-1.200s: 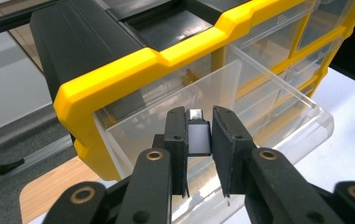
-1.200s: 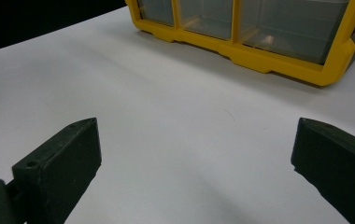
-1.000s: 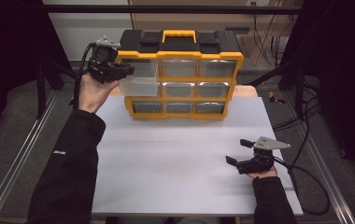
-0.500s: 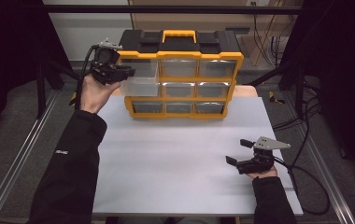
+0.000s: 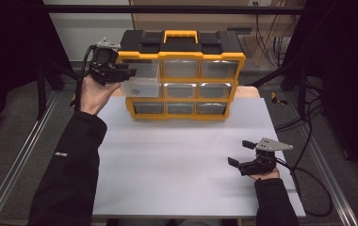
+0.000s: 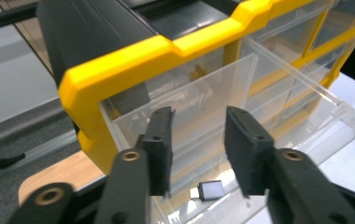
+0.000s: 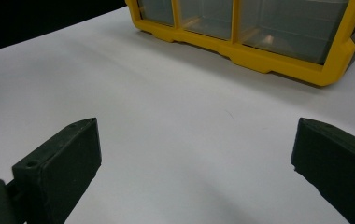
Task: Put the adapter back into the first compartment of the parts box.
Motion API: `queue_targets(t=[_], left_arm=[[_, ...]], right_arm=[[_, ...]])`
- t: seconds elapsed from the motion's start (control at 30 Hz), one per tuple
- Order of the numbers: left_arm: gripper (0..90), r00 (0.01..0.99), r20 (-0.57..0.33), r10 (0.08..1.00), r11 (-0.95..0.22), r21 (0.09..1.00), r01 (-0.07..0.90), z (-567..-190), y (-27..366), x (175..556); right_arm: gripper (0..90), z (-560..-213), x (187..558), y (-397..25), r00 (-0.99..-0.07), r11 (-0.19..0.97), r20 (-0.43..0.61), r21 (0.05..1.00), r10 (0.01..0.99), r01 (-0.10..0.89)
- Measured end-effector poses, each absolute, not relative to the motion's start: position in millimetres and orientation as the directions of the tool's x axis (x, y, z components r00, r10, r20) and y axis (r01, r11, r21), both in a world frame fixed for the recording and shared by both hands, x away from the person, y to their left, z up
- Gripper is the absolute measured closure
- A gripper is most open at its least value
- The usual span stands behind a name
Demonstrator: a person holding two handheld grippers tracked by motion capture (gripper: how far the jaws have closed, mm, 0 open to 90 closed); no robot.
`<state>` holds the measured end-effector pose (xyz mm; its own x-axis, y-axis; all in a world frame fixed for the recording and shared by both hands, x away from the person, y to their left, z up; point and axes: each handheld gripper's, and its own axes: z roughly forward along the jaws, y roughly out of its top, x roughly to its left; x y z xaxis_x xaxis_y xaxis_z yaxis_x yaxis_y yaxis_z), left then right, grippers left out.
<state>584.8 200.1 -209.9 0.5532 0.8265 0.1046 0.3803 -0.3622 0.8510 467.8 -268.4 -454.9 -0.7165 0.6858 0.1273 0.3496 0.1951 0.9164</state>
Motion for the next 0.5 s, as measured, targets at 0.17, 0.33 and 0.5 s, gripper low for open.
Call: queue_targets(t=[0.17, 0.33, 0.5], left_arm=[[47.9, 0.554, 0.078, 0.829, -0.328, 0.871, 0.367, -206, 204, 580], [38.0, 0.556, 0.078, 0.827, -0.31, 0.889, 0.337, -204, 207, 574], [29.9, 0.565, 0.058, 0.823, -0.298, 0.891, 0.342, -204, 208, 568]], right_arm=[[2.1, -455, 468, -268, -0.716, 0.194, 0.128, 0.917, 0.686, 0.35], [2.1, -455, 468, -268, -0.716, 0.192, 0.128, 0.917, 0.686, 0.349], [2.1, -455, 468, -268, -0.716, 0.194, 0.128, 0.916, 0.686, 0.35]])
